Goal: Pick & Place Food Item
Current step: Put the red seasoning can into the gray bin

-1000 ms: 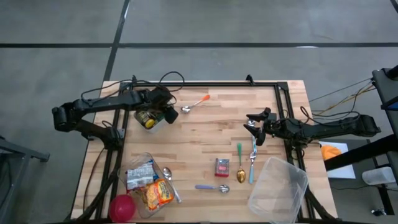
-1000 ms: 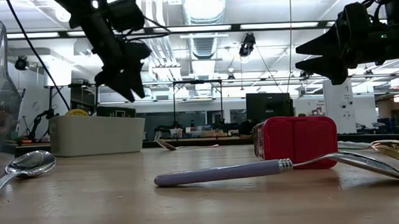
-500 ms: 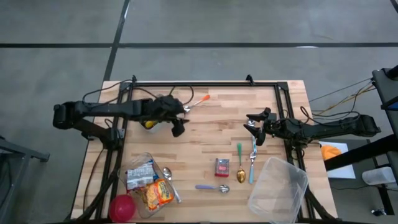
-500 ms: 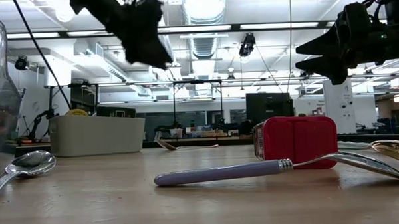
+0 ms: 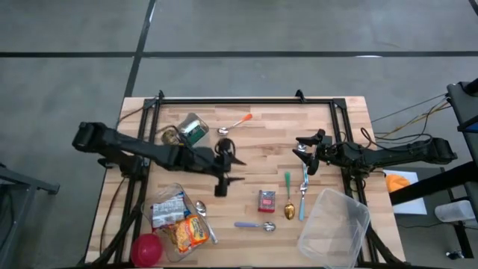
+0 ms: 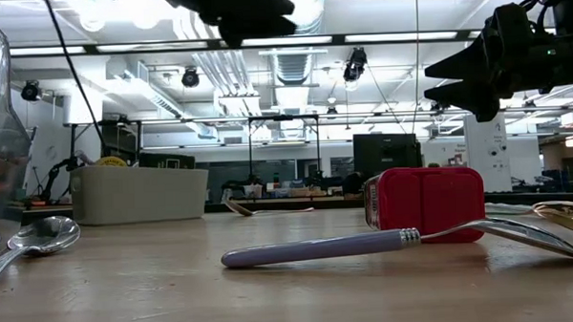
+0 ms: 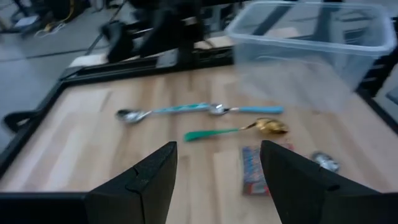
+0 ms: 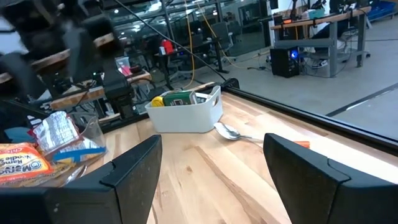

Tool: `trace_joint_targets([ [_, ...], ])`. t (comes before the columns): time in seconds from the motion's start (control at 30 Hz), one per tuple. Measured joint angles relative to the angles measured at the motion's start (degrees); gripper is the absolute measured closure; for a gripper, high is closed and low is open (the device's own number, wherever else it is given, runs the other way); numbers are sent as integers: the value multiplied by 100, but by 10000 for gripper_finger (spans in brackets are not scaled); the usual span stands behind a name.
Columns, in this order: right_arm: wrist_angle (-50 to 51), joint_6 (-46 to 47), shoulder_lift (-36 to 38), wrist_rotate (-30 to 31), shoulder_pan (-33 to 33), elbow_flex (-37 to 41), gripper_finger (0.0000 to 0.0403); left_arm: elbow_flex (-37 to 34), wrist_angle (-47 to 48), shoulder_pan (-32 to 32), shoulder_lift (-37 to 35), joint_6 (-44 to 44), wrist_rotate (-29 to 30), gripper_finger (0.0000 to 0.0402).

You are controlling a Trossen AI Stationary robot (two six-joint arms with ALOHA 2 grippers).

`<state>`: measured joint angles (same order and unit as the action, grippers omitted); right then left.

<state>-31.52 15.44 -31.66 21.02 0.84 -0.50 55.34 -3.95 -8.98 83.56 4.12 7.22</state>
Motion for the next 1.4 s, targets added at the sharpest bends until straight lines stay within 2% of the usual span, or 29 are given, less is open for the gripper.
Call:
trace_joint_targets([
  [0.13, -1, 0, 0, 0, 0, -2, 126, 189, -555, -229, 618, -160, 2, 169],
  [0.4, -1, 2, 0, 0, 0, 1, 126, 942, -699, -331, 2167, -855, 14, 170],
  [0.7, -1, 0, 0, 0, -2, 1, 126, 1941, -549, -322, 3535, -511, 4, 170],
  [1.2, -1, 1, 1, 0, -1, -2, 126, 1931, 112, -282, 3630, -462, 65, 170],
  [1.4, -1, 2, 0, 0, 0, 1, 126, 1949, 501, -231, 3601, -725, 90, 170],
])
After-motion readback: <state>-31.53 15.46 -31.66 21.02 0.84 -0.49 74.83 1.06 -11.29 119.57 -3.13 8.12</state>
